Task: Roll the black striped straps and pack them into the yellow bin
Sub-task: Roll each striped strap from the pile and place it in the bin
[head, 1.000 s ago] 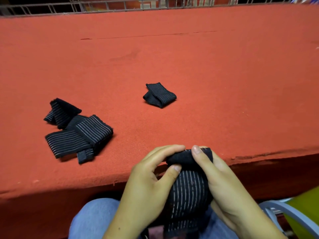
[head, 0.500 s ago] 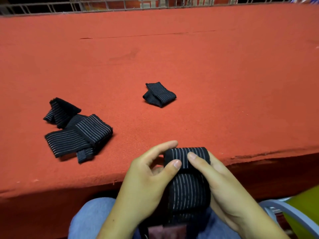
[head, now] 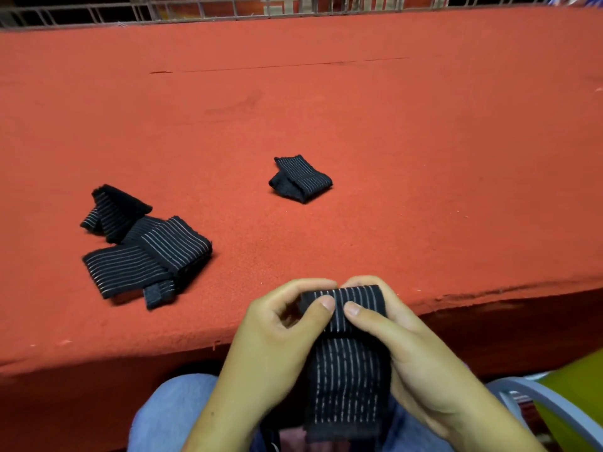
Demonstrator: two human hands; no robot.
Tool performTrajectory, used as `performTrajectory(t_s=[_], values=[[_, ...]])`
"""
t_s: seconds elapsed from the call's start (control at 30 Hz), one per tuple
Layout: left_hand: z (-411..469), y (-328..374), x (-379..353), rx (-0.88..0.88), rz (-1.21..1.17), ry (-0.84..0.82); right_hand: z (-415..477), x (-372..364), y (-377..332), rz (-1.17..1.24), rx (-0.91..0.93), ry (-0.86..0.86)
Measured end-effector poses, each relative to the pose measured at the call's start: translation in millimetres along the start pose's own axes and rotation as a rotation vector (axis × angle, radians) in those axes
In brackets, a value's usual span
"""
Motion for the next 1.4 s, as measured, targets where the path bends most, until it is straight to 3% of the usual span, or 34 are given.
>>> performTrajectory(t_s=[0.33,0.57,0.77,1.03,1.13,1.4], values=[[-2,3,1,-0.182,0.105,-0.014,4,2,-1,-0.044,0.046,0.117],[-1,-8,-4,0.090,-0.091,-0.057,3,3,-3,-0.046,0.049,0.113],[-1,-10,-2,0.075,-0.135,0.031,1,-1,-2,-0.021,0.048,0.089],[-4,-5,-3,0.010,-0.154,-0.030,0,1,-7,-0.108,0.104,0.146],[-5,-6,3,-0.037,-0.111,-0.086,0,5,-8,-0.089,0.117,0.151],[-8,-6,7,-0.329,0.338,-0.161,0,7,-12,0.008,0.102,0.166]])
Point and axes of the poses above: each hand's wrist, its own z-axis towards the middle knuckle, its own x-axis out of the back of the hand, y = z × x, the point moved 4 cm from there along z, towards the middle knuckle, and after that the axes turned 4 degrees about y, right-handed, at the moved point
